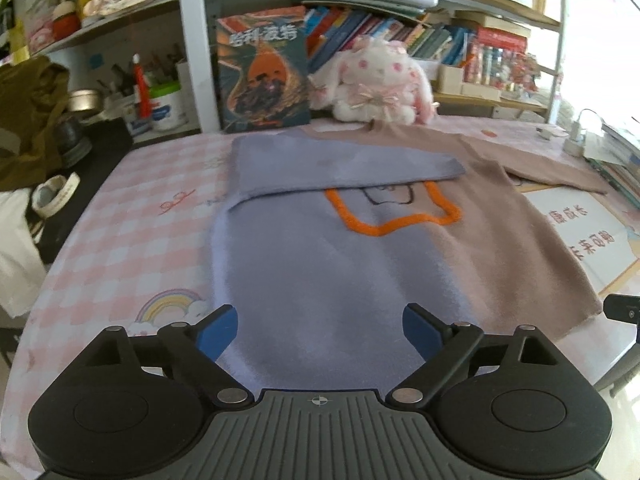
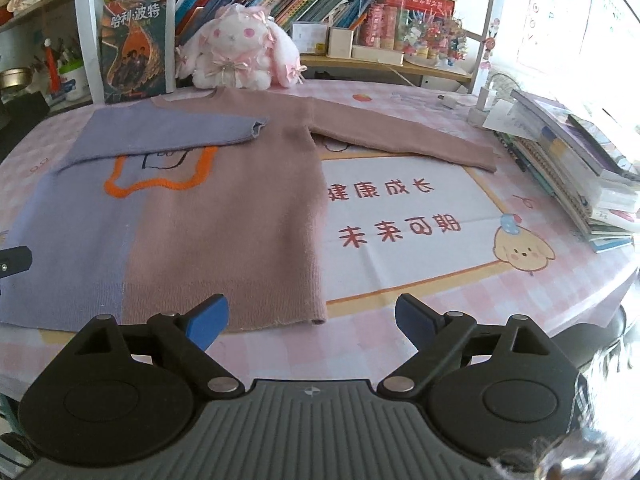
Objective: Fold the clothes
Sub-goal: 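Open both grippers and move the right gripper to the pink sleeve cuff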
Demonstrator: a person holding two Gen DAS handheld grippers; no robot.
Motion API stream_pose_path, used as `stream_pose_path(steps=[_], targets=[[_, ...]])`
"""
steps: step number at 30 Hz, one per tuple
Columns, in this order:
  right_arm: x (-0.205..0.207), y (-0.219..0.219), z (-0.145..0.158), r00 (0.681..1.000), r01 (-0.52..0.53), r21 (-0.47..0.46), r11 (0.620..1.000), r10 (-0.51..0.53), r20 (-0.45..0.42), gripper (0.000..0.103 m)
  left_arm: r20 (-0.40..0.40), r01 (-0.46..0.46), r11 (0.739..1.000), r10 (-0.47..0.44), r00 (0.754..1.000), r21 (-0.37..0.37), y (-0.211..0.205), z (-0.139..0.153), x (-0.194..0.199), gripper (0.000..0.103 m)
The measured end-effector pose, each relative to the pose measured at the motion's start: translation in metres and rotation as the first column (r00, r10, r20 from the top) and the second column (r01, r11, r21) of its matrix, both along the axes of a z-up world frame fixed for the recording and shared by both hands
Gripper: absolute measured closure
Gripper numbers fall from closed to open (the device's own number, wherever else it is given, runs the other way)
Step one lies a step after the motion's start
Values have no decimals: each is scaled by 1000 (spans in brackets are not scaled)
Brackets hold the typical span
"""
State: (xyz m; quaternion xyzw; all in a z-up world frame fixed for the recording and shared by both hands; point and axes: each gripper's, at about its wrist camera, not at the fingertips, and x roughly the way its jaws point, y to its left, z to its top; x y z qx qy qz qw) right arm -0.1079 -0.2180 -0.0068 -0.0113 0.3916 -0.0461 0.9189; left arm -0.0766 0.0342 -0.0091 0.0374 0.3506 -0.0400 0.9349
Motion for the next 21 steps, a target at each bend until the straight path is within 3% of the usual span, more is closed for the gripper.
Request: stream_pose_path(steps=[12, 21], targets=[[4, -23, -2, 999, 41, -10, 999, -41, -5, 12, -22, 50, 999, -50, 999, 2, -33, -6, 20, 10], [36, -74, -13, 1000, 24, 20, 1000, -24, -10, 12, -44, 8, 999, -7, 999, 36, -90, -14, 50, 10]])
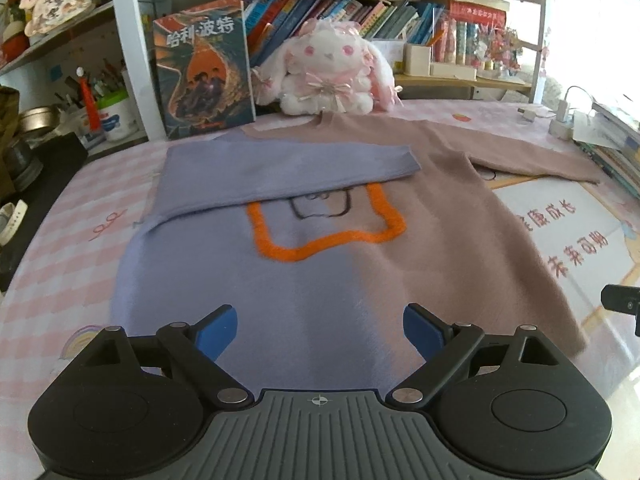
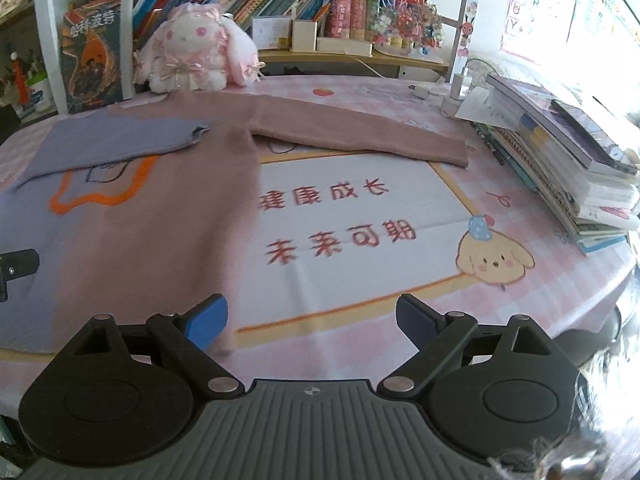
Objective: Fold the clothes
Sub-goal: 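Open both grippers and move the right gripper to the pink sleeve cuff, then close the right gripper on the pink sleeve cuff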
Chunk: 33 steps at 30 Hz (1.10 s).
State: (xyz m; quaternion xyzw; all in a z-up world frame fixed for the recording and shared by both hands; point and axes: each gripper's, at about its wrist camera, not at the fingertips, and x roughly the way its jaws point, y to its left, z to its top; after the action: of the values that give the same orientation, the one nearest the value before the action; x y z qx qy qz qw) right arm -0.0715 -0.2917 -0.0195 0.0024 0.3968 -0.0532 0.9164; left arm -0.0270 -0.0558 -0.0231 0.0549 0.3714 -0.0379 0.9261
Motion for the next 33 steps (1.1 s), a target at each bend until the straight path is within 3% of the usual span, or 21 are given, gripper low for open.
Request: stream_pose_path(steps=[6, 14, 25, 33], targets=[[48, -59, 0, 999, -47, 37, 998, 46, 7, 12, -1, -72, 997, 72, 997, 39, -56, -2, 23, 10], [103, -143, -11, 998, -64, 115, 991, 67, -22, 11, -62, -126, 987, 133, 989, 100, -120, -12, 35, 10], [162, -210, -25, 998, -50, 204, 978, 57, -28, 11, -133, -243, 968, 249, 959, 59, -129, -12, 37, 10], [190, -229, -32, 998, -45, 266, 963, 52, -21, 14, -150, -290, 953, 301, 942, 88, -129, -8, 37, 10]])
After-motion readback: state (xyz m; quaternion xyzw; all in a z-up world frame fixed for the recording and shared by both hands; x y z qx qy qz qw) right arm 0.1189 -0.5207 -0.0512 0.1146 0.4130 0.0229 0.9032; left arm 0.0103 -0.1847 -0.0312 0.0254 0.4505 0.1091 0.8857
